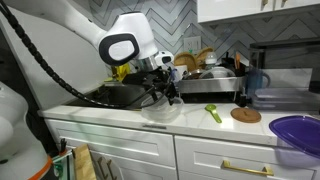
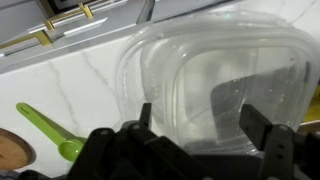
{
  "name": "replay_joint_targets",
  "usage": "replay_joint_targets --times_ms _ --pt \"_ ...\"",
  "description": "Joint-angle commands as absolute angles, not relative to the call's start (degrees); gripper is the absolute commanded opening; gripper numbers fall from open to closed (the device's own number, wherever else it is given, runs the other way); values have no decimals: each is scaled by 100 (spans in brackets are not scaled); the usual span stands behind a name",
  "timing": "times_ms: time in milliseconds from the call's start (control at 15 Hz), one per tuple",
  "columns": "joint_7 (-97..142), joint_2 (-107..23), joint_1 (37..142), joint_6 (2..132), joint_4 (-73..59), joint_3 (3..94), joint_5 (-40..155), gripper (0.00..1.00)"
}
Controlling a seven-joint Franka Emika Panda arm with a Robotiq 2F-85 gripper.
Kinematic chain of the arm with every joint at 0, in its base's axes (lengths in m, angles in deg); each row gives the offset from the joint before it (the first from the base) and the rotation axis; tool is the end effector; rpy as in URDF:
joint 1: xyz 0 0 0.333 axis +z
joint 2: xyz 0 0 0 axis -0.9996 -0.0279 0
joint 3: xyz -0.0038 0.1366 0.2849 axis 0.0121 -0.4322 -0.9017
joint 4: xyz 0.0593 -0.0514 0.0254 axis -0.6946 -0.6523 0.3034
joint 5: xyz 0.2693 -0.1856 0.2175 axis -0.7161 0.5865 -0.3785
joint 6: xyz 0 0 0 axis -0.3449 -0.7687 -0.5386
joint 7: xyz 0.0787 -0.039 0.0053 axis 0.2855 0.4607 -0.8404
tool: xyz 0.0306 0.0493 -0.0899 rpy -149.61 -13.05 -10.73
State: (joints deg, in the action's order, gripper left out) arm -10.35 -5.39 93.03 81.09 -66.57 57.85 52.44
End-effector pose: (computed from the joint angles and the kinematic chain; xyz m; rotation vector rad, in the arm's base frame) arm 0.4203 -0.0628 0.3824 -3.0560 -0.4910 -0.4681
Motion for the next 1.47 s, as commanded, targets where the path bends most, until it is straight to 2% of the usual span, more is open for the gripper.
replay_joint_targets --times_ms 0,467,533,1067,1400 --pt "-1316 -800 9425 8424 -6696 5908 4714 58" --pt "-1344 -772 9172 8339 -6715 5917 4635 4" --pt "-1368 -722 9147 8297 -6715 5937 4635 1" --pt "-1375 -219 8906 8030 -6713 5960 4823 1" --pt "-512 314 8394 7001 -6625 5599 5535 1"
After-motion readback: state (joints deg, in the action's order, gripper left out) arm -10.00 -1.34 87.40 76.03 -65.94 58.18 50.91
